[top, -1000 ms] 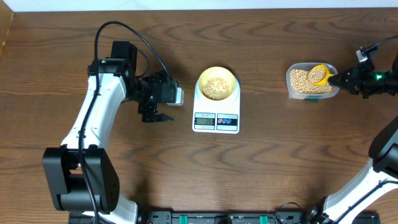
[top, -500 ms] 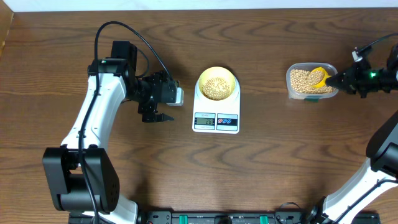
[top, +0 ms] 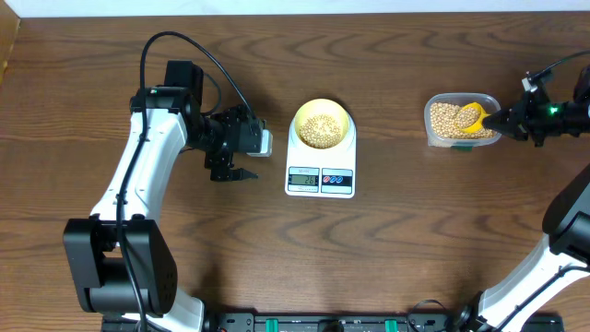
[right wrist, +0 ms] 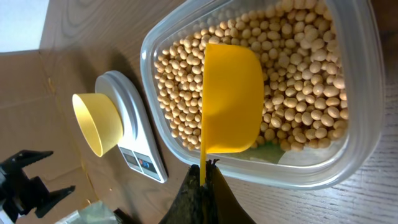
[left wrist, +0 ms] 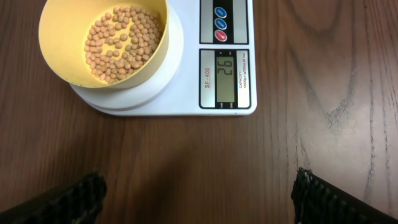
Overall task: Scoop item into bowl and weigh 50g on scale
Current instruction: 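Tilt and raise the scoop with soybeans inside the tub, then lift the filled yellow scoop up out of the soybean tub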
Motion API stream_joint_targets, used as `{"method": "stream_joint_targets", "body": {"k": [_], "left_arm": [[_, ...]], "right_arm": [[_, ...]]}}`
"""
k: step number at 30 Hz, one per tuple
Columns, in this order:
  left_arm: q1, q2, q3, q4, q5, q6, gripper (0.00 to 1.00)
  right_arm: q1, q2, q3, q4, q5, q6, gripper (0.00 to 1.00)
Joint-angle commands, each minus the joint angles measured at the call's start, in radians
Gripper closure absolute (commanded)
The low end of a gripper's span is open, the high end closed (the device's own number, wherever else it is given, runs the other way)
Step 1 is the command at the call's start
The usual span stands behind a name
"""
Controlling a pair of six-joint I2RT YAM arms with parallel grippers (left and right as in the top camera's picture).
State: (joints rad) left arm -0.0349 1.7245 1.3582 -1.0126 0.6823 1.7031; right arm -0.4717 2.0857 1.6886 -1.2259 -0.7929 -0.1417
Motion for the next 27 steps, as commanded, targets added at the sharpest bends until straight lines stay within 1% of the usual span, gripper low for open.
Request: {"method": "stream_joint_targets", "body": {"k": [1, 3, 7, 11, 14, 17, 24, 27], "left_arm": [[-0.002, 0.000, 0.001, -0.002, 0.016, 0.014, 0.02], [-0.002, 0.000, 0.001, -0.002, 0.016, 0.013, 0.02], [-0.002, 0.000, 0.001, -0.002, 0.016, 0.014, 0.02], [-0.002, 0.000, 0.001, -0.002, 0.016, 0.014, 0.02], [-0.002, 0.000, 0.001, -0.002, 0.016, 0.013, 0.03], [-0.002, 0.000, 0.001, -0.002, 0.016, 0.013, 0.02], [-0.002, 0.000, 0.001, -0.002, 0.016, 0.013, 0.02], [-0.002, 0.000, 0.001, -0.002, 0.016, 0.013, 0.02]], "right_arm": [[-0.034, -0.020, 0.025, -0.002, -0.122, -0.086, 0.99], [-0.054, -0.020, 0.025, -0.002, -0.180, -0.101, 0.99], [-0.086, -0.019, 0.025, -0.021, -0.187, -0.118, 0.99], [-0.092, -0.019, 0.025, -0.051, -0.197, -0.191, 0.99], [-0.090, -0.019, 0.025, -0.070, -0.288, -0.267, 0.99], [-0.092, -0.019, 0.025, -0.070, -0.345, -0.267, 0.99], [-0.092, -0.019, 0.025, -0.077, -0.352, -0.272, 0.99], [-0.092, -0.019, 0.025, -0.100, -0.393, -0.364, 0.99]]}}
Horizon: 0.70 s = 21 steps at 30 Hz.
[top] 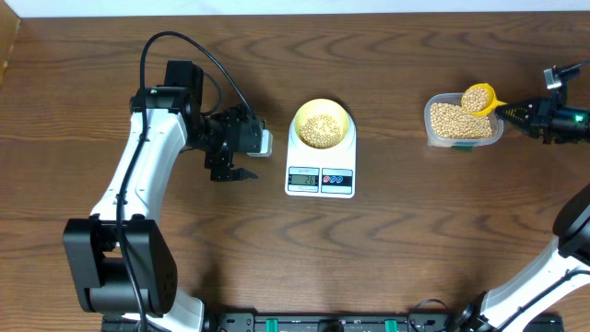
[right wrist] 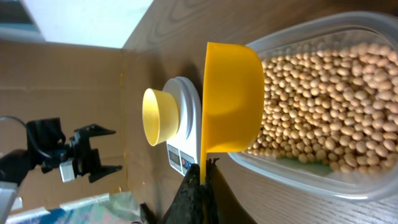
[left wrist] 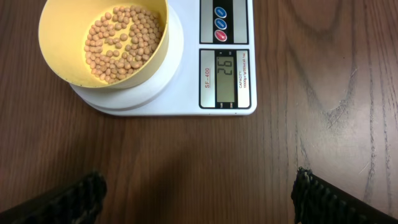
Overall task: Scoop item into bowl and weigh 50g on scale
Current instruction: 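Lift the filled yellow scoop up out of the soybean tub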
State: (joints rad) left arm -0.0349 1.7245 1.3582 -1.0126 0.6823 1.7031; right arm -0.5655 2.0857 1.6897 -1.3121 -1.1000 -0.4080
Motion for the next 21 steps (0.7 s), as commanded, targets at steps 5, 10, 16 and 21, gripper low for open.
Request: {"method": "stream_joint_targets", "body": {"k": [5, 10, 16, 21], "left_arm": [[-0.002, 0.000, 0.001, -0.002, 0.016, 0.014, 0.03], [-0.002, 0.000, 0.001, -0.002, 0.016, 0.013, 0.02], [-0.002, 0.000, 0.001, -0.002, 0.016, 0.014, 0.02], [-0.002, 0.000, 0.001, -0.002, 0.016, 0.014, 0.02]], "right_arm": [[0.002, -0.019, 0.024, -0.035, -0.119, -0.148, 0.99], [0.002, -0.019, 0.024, -0.035, -0.117, -0.148, 0.99], [0.002, -0.019, 0.024, -0.035, -0.070, -0.147, 0.99], [0.031, -0.019, 0.023, -0.035, -0.058, -0.143, 0.99]]}}
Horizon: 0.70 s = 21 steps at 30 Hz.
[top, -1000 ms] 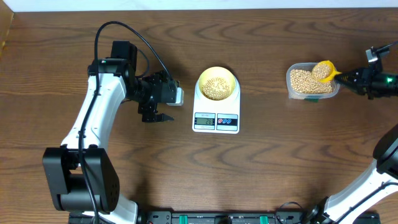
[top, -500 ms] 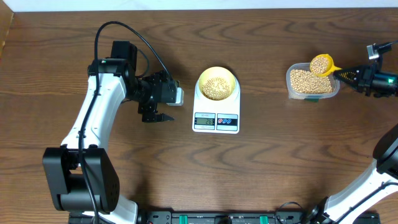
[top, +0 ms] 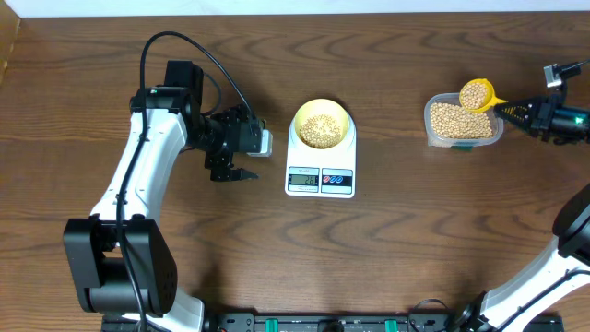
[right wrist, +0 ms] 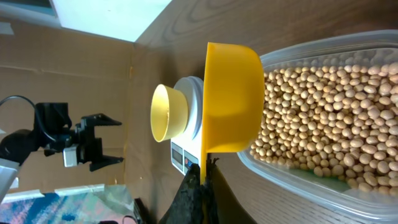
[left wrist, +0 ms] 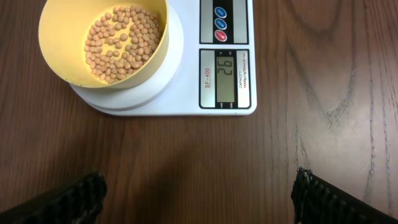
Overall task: Scoop item into bowl and weigh 50g on scale
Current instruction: 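Lift the filled yellow scoop up out of the soybean tub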
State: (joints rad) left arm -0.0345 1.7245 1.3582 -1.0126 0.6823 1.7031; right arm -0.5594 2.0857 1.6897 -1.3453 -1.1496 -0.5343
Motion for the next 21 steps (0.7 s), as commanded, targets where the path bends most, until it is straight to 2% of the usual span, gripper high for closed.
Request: {"method": "stream_joint_targets", "body": {"k": [1, 5, 13, 16, 21], "left_arm": [[-0.002, 0.000, 0.001, -0.002, 0.016, 0.013, 0.02], [-0.002, 0.000, 0.001, -0.002, 0.016, 0.013, 0.02], [-0.002, 0.000, 0.001, -0.002, 0.016, 0.014, 0.02], [-0.002, 0.000, 0.001, -0.002, 0.016, 0.013, 0.02], [-0.002, 0.000, 0.001, -0.002, 0.016, 0.013, 0.02]], "right_arm": [[0.032, -0.019, 0.023, 0.000, 0.008, -0.005, 0.99], [0.066, -0.019, 0.023, 0.042, 0.168, 0.119, 0.99], [0.094, -0.019, 0.033, 0.085, 0.325, 0.320, 0.99], [0.100, -0.021, 0.060, 0.066, 0.400, 0.347, 0.99], [0.117, -0.034, 0.114, 0.051, 0.401, 0.359, 0.99]]}}
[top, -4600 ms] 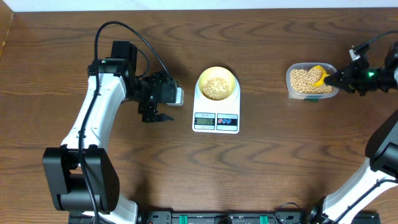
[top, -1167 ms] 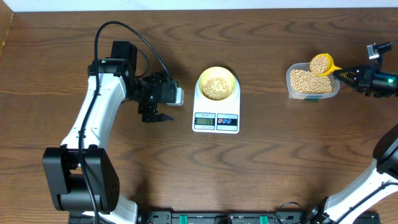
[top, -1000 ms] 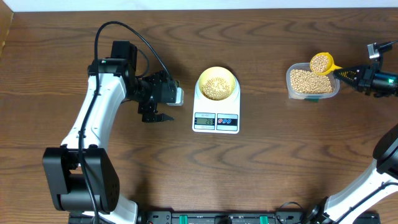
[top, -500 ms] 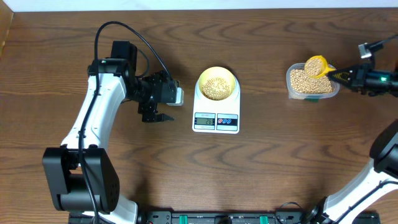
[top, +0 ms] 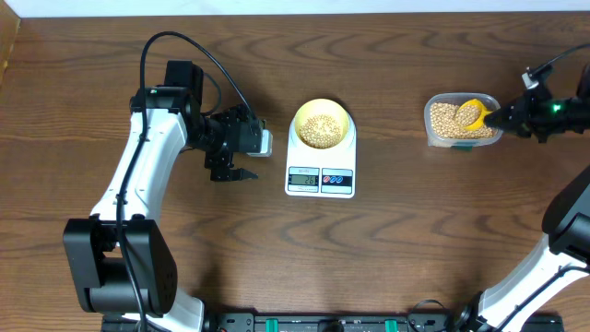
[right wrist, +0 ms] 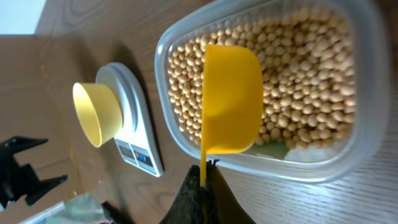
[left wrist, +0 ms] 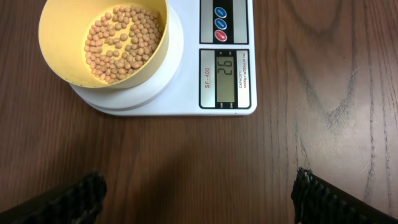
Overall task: Scoop item into bowl and weigh 50g on scale
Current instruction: 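Lift the filled yellow scoop up out of the soybean tub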
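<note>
A yellow bowl [top: 321,124] part filled with beans stands on the white scale [top: 320,180], whose display [left wrist: 225,70] reads 26. My right gripper [top: 502,118] is shut on the thin handle of a yellow scoop [right wrist: 231,99]. The scoop's cup is down among the beans in the clear container [right wrist: 273,87] at the right. My left gripper [top: 230,172] hangs open and holds nothing, left of the scale; its fingertips [left wrist: 311,193] frame bare wood in front of the scale.
The brown wooden table [top: 415,240] runs wide around the scale. The left arm's body and cable [top: 147,138] stand at the left. A cardboard surface [right wrist: 25,93] shows beyond the table in the right wrist view.
The scoop, held up above the container's far edge with beans in it, is now down inside the container among the beans. The left arm and the 26 reading are unchanged.
The scoop first lay in the container's beans. Then it was raised, heaped with beans, over the container's far right corner and stayed up there. Now it is down in the container again. The bowl's fill and the scale's 26 have not changed.
</note>
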Motion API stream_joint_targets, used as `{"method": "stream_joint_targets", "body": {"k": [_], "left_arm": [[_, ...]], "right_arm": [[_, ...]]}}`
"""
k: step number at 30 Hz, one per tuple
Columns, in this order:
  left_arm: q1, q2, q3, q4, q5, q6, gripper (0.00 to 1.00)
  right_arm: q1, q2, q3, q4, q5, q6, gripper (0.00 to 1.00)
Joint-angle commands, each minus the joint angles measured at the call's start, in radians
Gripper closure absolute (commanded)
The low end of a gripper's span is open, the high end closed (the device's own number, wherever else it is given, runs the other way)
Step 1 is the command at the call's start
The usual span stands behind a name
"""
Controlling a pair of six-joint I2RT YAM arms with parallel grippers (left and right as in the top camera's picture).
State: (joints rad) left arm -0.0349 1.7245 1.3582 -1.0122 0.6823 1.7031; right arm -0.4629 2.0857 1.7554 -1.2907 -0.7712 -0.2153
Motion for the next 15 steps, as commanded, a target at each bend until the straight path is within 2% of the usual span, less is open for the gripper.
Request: {"method": "stream_joint_targets", "body": {"k": [1, 8, 15], "left_arm": [[-0.002, 0.000, 0.001, -0.003, 0.016, 0.013, 0.02], [-0.002, 0.000, 0.001, -0.003, 0.016, 0.013, 0.02], [-0.002, 0.000, 0.001, -0.003, 0.016, 0.013, 0.03]], "right_arm": [[0.026, -0.038, 0.059, -0.006, 0.029, 0.040, 0.99], [0.051, -0.043, 0.071, -0.006, 0.193, 0.115, 0.99], [0.062, -0.043, 0.071, 0.001, 0.197, 0.118, 0.99]]}}
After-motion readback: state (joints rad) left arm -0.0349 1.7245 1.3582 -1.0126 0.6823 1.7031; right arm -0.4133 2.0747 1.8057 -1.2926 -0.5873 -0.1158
